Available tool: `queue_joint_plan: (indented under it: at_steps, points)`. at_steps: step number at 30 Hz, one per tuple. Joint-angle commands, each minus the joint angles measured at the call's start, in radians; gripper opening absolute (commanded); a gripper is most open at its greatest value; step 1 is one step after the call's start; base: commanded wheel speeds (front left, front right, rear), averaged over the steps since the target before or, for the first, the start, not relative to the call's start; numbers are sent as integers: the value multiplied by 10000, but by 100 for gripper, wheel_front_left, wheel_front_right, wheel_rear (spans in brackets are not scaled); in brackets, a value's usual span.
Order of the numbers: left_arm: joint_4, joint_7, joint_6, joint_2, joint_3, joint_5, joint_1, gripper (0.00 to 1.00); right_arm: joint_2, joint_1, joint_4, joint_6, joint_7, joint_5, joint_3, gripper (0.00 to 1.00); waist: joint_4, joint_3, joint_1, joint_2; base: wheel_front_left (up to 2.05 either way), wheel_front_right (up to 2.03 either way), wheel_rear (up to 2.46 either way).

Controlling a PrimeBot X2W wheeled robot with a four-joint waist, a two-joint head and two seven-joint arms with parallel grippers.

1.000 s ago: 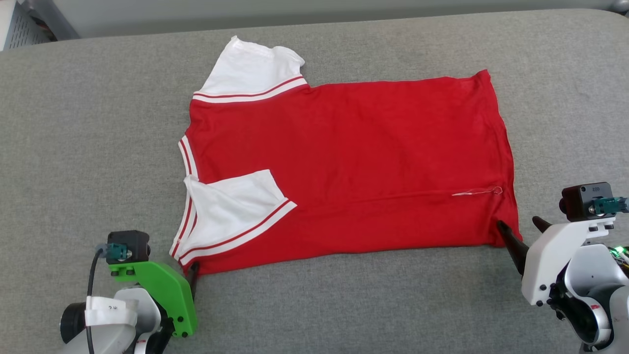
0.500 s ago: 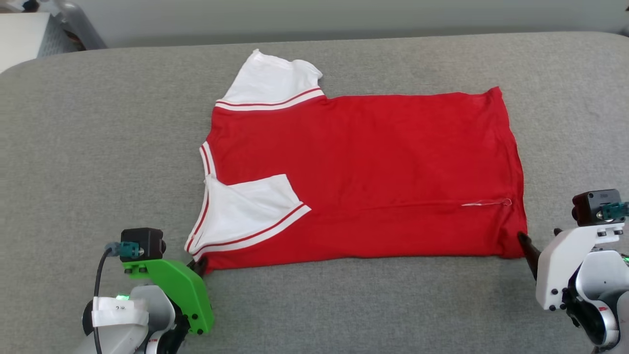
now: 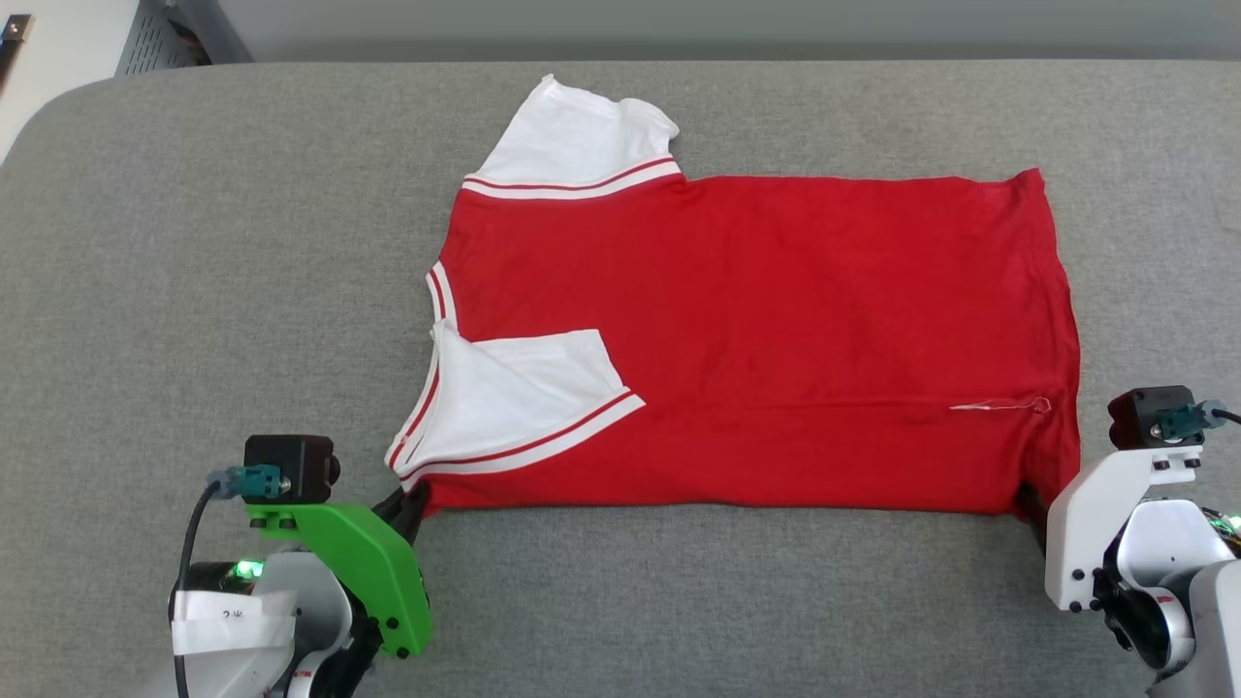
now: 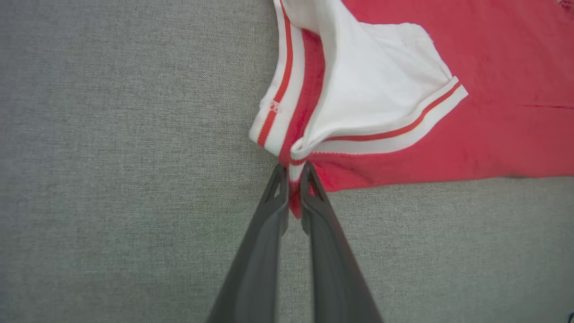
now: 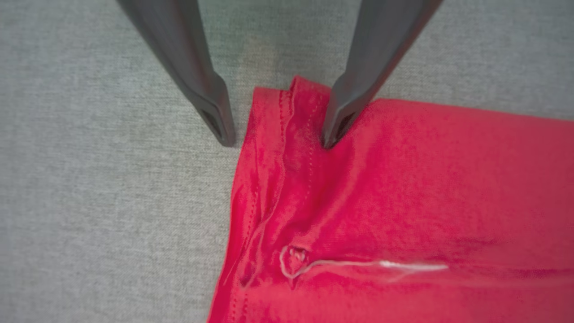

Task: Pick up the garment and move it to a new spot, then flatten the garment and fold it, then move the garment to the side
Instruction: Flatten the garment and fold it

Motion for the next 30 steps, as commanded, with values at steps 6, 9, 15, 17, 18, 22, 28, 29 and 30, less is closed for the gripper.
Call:
queue_joint_plan:
  at_steps: [6,9,15,17,18,22,28,29,30]
  points:
    - [-25,69,-58,165,-97,196,-2,0,177,-158,603,-7,99,-139,26,25,88,203,0,0,0,0,0]
    - [57,117,-116,195,-122,175,-9,0,170,-166,723,-7,101,-82,104,0,88,149,0,0,0,0,0]
    - [291,252,-156,326,-208,127,126,0,29,-128,848,-7,-74,33,12,0,37,-270,0,0,0,0,0]
    - [352,314,-180,367,-262,98,208,0,-40,-53,830,-7,-74,157,-37,0,21,-456,0,0,0,0,0]
    - [365,336,-183,383,-280,84,246,0,-76,-16,808,-7,-63,230,-53,0,11,-540,0,0,0,0,0]
    - [384,446,-194,498,-386,47,444,0,-323,261,579,-7,151,513,-45,0,-30,-942,0,0,0,0,0]
    - [260,747,-275,770,-619,-127,936,0,-668,976,-250,-7,796,1027,-22,0,-91,-1435,0,0,0,0,0]
    - [225,792,-276,812,-647,-177,1038,0,-723,1129,-418,-7,946,1107,-42,0,-98,-1499,0,0,0,0,0]
    - [187,818,-273,854,-667,-222,1142,0,-765,1315,-581,-7,1132,1195,-79,0,-103,-1559,0,0,0,0,0]
